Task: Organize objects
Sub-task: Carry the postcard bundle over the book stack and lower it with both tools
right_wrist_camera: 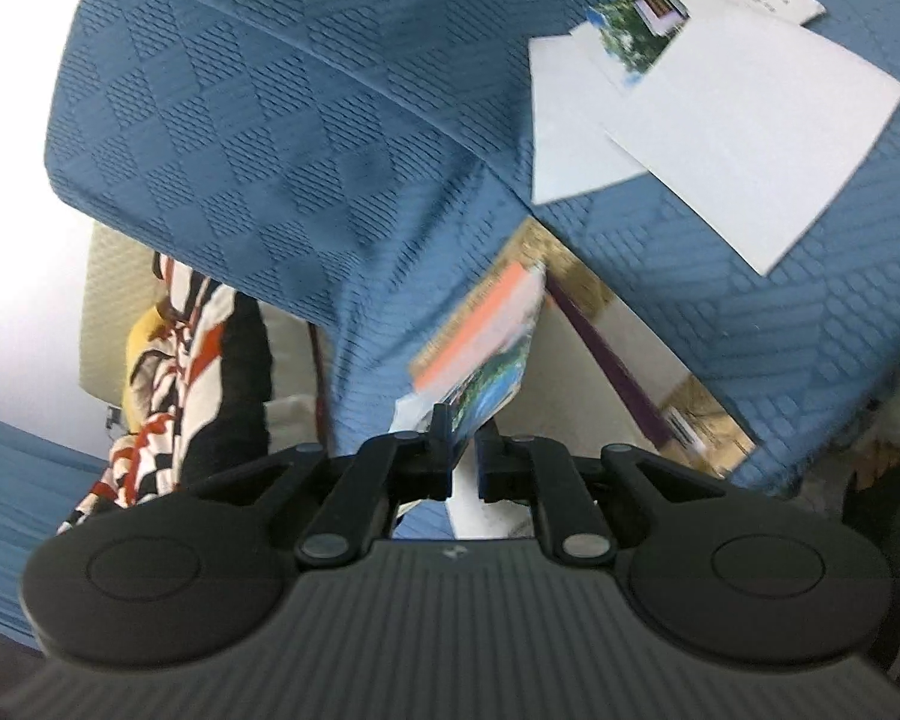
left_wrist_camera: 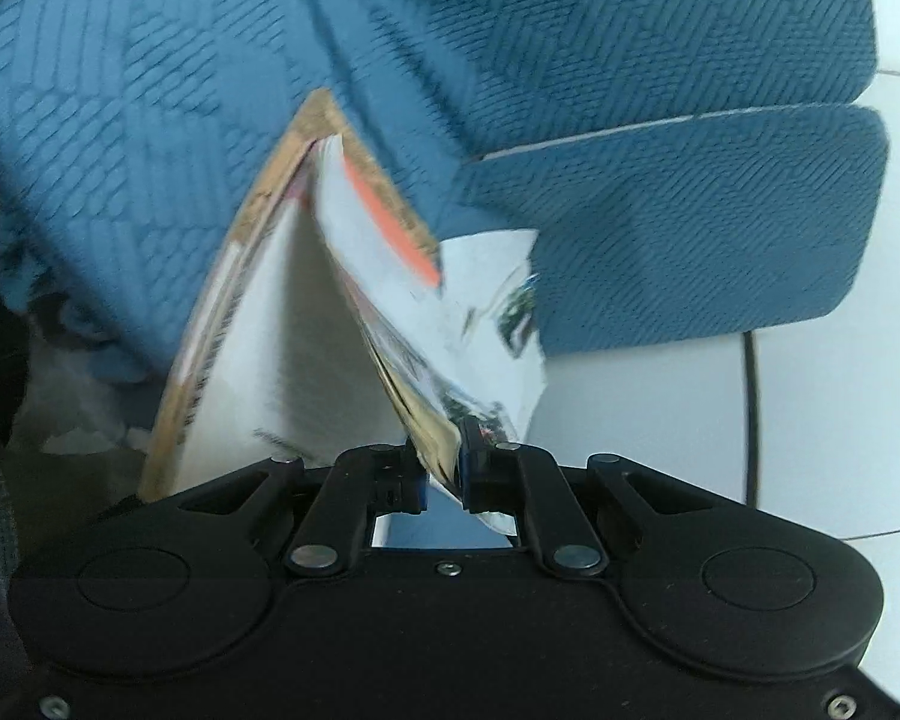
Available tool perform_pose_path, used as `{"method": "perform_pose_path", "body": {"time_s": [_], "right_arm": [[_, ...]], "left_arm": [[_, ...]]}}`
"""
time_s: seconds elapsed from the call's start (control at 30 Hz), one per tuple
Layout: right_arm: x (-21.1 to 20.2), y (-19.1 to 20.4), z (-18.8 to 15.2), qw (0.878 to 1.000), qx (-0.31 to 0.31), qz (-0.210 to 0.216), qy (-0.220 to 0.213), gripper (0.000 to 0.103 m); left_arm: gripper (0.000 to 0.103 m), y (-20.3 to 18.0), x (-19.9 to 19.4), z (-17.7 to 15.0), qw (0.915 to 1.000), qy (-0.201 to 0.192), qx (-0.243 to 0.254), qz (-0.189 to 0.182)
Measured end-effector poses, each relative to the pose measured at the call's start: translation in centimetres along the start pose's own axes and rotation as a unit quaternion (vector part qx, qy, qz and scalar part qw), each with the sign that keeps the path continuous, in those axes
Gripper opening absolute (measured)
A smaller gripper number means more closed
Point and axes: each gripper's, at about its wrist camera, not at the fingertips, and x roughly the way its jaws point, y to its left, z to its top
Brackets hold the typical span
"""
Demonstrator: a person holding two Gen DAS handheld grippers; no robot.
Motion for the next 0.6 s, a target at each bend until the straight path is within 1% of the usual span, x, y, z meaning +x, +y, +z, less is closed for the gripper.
{"method": "perform_pose_path", "body": {"time_s": [0.17, 0.37, 0.53, 0.6], "right_arm": [[1.1, -1.5, -1.3, 1.0, -0.003, -0.022, 0.022, 0.01], [2.2, -2.5, -2.4, 0.998, -0.012, -0.047, 0.04, 0.01], [2.8, -3.0, -2.3, 0.997, -0.012, -0.055, 0.049, 0.011], [2.9, -2.9, -2.2, 0.997, -0.015, -0.059, 0.05, 0.012]], "left_arm": [[0.006, 1.1, 0.5, -0.5, 0.999, 0.004, 0.009, 0.043], [0.007, 1.7, 0.6, -1.3, 0.9968, 0.01, 0.014, 0.078], [0.013, 1.3, 1.2, -1.4, 0.9949, 0.014, 0.026, 0.097], [0.022, 1.0, 1.2, -1.6, 0.9945, 0.015, 0.03, 0.099]]}}
